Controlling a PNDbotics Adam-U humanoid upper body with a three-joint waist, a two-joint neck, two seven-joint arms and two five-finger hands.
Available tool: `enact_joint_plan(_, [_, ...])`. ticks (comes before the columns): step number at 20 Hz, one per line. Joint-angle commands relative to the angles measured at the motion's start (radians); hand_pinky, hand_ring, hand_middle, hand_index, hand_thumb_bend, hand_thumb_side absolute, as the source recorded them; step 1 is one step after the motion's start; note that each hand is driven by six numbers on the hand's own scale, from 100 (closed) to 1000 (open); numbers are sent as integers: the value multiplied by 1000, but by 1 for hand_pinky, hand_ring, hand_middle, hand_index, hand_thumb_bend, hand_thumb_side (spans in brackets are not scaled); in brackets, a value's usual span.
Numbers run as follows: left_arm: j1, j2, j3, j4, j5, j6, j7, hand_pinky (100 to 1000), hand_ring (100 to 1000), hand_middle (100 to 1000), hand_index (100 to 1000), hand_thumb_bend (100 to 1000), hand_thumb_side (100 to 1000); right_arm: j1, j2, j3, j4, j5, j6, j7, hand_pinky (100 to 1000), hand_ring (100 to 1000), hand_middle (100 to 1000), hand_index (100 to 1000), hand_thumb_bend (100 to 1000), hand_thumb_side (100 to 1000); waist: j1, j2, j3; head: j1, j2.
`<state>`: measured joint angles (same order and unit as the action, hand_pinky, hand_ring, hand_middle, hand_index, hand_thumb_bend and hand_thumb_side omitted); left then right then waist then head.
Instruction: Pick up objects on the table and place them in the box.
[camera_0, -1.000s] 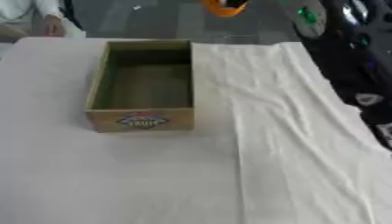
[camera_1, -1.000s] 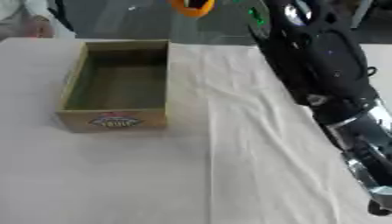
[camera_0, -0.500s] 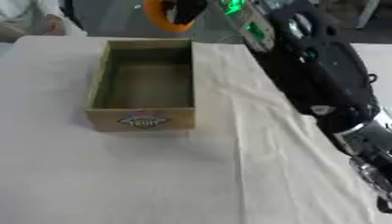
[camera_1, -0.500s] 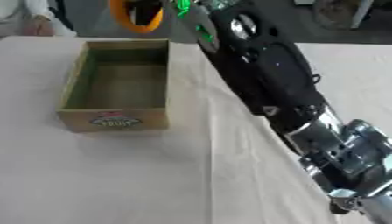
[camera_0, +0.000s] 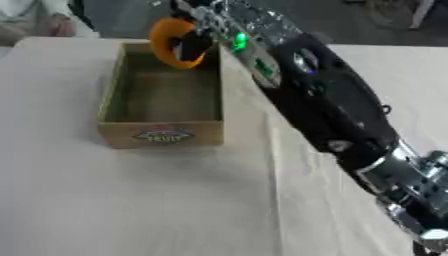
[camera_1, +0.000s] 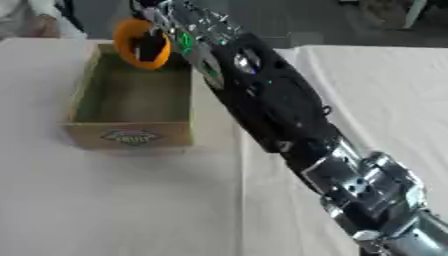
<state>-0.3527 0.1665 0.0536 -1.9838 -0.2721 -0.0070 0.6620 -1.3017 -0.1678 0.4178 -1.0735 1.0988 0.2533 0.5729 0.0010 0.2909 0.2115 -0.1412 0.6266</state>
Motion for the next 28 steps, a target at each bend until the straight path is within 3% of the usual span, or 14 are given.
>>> enact_joint_plan(1, [-14,6,0,-16,4,0,-3,632,746,649,850,100,891,-11,14,-5,27,6,-1,-12,721,770,555,584,100,304,5,-15,5,-4,-13])
enact_joint_plan(9, [-15,3,-1,-16,5,0,-4,632,747,649,850,100,891,11,43,-24,119,15,-13,-48,743,789,590,614,100,303,4,-10,9,-8,-19])
enact_joint_plan(12, [-15,3,0,-16,6,0,-4,632,747,649,850,100,891,12,51,-24,138,7,-30,-42,771,812,625,667,100,232,5,-9,11,-8,-19])
enact_joint_plan(13, [-15,2,0,-16,6,0,-4,632,747,649,850,100,891,12,53,-25,142,4,-37,-36,793,829,658,724,100,189,5,-9,11,-8,-18])
enact_joint_plan(16, [-14,2,0,-16,6,0,-4,632,747,649,850,100,891,10,56,-24,152,-7,-60,2,839,873,742,800,100,171,3,-11,11,-8,-19])
enact_joint_plan(22, [-14,2,0,-16,7,0,-3,633,748,649,851,100,894,6,54,-31,163,4,-72,61,869,912,813,923,100,211,2,-13,11,-6,-22])
enact_joint_plan(28, [-13,2,1,-16,8,0,-3,633,748,649,850,100,893,1,52,-42,175,47,-70,110,881,932,846,959,100,288,3,-15,11,-6,-21])
